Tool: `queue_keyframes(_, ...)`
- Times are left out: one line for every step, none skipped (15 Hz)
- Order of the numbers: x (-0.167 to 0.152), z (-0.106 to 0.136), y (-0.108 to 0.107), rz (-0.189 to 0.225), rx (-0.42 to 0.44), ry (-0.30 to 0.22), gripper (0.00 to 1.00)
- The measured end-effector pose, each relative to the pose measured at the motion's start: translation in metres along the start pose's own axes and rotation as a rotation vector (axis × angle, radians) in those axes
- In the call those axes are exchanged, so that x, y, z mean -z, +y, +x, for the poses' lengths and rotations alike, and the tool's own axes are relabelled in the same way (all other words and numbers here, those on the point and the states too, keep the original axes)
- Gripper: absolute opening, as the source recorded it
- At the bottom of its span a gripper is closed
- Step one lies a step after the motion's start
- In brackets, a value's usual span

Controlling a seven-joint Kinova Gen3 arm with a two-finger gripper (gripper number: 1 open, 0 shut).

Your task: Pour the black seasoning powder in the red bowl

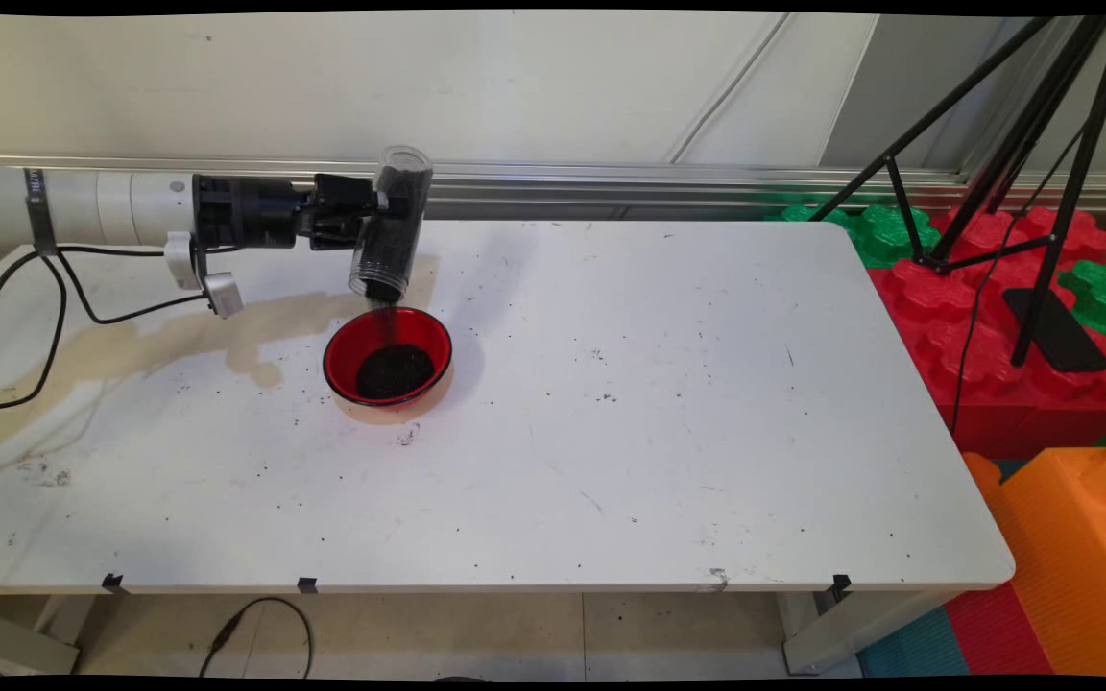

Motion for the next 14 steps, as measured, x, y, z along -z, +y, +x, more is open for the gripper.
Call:
queue_keyframes(0.0,0.0002,-0.0001,0.0,-0.001,0.0,0.0)
queue_keyframes(0.0,0.0005,-0.0002,0.0,-0.002,0.001,0.0)
queue_keyframes(-0.0001,0.0007,-0.0003,0.0,-0.002,0.001,0.0)
queue_keyframes(-0.0001,0.0008,-0.0004,0.0,-0.003,0.001,0.0)
queue_keyframes(-0.0001,0.001,-0.0004,0.0,-0.003,0.002,0.0)
queue_keyframes(-0.0001,0.0012,-0.0004,0.0,-0.004,0.002,0.0)
queue_keyframes(0.0,0.0013,-0.0004,0.0,-0.004,0.002,0.0)
queue_keyframes(0.0,0.0014,-0.0005,0.0,-0.004,0.002,0.0)
queue_keyframes(0.0002,0.0015,-0.0006,-0.001,-0.005,0.002,0.0)
queue_keyframes(0.0002,0.0017,-0.0007,-0.001,-0.005,0.003,0.0)
queue_keyframes(0.0005,0.002,-0.0007,-0.001,-0.007,0.003,0.0)
queue_keyframes(0.0007,0.0023,-0.0006,-0.001,-0.009,0.005,0.0)
queue_keyframes(0.0009,0.0027,-0.0004,-0.002,-0.01,0.006,0.0)
queue_keyframes(0.0012,0.003,-0.0002,-0.002,-0.011,0.006,0.0)
